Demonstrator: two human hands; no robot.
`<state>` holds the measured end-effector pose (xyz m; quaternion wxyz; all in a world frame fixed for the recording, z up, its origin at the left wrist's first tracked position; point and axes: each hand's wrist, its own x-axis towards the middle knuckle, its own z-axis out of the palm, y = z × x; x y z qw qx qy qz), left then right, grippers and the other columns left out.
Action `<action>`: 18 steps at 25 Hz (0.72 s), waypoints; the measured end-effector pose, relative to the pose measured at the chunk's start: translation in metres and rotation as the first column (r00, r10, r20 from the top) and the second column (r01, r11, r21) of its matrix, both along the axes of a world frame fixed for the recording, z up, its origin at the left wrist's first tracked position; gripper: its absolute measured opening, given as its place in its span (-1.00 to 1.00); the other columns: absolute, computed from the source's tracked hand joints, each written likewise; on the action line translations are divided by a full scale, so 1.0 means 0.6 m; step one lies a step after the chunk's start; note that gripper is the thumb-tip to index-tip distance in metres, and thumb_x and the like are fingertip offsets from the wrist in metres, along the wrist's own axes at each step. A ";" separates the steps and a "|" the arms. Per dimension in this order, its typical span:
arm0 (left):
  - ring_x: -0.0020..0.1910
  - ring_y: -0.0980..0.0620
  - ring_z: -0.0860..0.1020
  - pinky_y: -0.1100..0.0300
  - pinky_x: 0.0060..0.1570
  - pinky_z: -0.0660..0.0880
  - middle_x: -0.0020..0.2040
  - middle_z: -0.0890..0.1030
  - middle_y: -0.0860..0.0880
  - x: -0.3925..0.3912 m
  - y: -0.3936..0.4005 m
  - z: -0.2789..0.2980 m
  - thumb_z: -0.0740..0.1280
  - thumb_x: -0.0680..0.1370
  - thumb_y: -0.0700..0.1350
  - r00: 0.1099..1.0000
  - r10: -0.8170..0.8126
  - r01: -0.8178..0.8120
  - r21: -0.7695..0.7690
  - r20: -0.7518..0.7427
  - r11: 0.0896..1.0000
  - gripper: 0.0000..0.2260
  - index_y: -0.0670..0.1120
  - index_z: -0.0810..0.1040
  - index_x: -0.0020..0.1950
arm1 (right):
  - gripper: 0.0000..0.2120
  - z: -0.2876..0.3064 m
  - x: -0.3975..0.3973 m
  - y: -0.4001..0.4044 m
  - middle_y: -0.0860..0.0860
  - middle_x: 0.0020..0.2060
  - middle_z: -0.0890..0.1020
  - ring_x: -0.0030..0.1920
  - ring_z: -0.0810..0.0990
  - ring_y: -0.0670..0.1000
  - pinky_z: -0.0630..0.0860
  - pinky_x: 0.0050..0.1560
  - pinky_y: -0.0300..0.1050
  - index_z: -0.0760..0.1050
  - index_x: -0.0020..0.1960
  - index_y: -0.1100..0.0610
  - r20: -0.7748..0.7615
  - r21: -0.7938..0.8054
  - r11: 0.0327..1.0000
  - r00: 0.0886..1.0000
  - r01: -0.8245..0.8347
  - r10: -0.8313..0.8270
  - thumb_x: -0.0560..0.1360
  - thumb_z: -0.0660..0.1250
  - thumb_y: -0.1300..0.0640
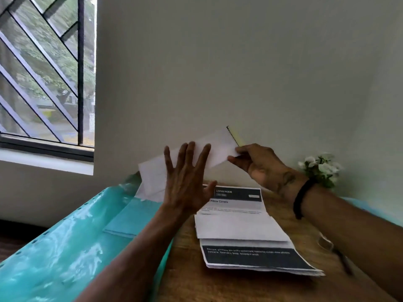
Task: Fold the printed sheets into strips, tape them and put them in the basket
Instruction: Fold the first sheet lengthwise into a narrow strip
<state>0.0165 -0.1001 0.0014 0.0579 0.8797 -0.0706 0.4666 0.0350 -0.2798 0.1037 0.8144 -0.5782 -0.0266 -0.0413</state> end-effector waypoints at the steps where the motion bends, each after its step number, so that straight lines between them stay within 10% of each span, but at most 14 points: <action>1: 0.65 -0.24 0.13 -0.42 0.54 -0.28 0.65 0.19 -0.20 -0.001 0.000 -0.004 0.15 0.48 0.45 0.999 0.008 -0.008 0.006 -0.048 1.000 -0.12 0.07 0.04 0.70 | -0.98 -0.019 -0.015 -0.010 0.26 -0.06 0.64 -0.15 0.69 0.21 0.74 -0.19 -0.01 0.53 -0.02 0.36 -0.035 0.006 0.999 0.999 -0.036 0.036 0.57 0.33 0.41; 8: 0.40 -0.16 0.35 -0.35 0.57 -0.08 0.36 0.39 -0.08 0.003 0.005 -0.009 0.39 0.42 0.26 0.983 -0.072 0.076 0.017 -0.171 0.997 -0.11 0.10 0.09 0.67 | -0.55 -0.100 -0.066 -0.123 0.24 -0.04 0.75 -0.01 0.75 0.26 0.71 0.01 0.15 0.59 0.09 0.27 -0.066 -0.368 0.915 0.986 -0.164 0.151 0.66 0.26 -0.14; 11: 0.41 -0.14 0.34 -0.37 0.56 -0.06 0.36 0.39 -0.07 0.006 0.023 -0.010 0.25 0.42 0.28 0.979 -0.076 0.086 0.043 -0.188 0.995 -0.20 0.16 0.14 0.65 | -0.43 -0.110 -0.084 -0.177 -0.15 0.06 0.73 0.05 0.70 -0.15 0.66 0.19 -0.01 0.64 0.17 -0.10 0.153 -0.937 0.345 0.951 0.053 0.270 0.33 0.45 -0.45; 13: 0.41 -0.10 0.34 -0.37 0.55 -0.07 0.35 0.40 -0.04 0.008 0.039 -0.009 0.27 0.40 0.29 0.964 -0.079 0.100 0.069 -0.255 0.993 -0.21 0.22 0.17 0.63 | -0.22 -0.115 -0.091 -0.198 -0.32 0.24 0.61 0.18 0.59 -0.24 0.57 0.27 -0.09 0.50 0.29 -0.35 0.054 -0.993 -0.078 0.932 0.087 0.358 0.15 0.36 -0.66; 18: 0.33 -0.10 0.37 -0.21 0.49 0.14 0.27 0.42 -0.03 0.011 0.064 -0.008 0.30 0.29 0.40 0.962 -0.085 0.108 0.075 -0.261 0.991 -0.08 0.21 0.16 0.63 | -0.09 -0.122 -0.088 -0.210 -0.30 0.37 0.49 0.16 0.51 -0.24 0.48 0.22 -0.22 0.34 0.42 -0.42 -0.078 -0.981 -0.194 0.919 -0.002 0.387 0.12 0.35 -0.68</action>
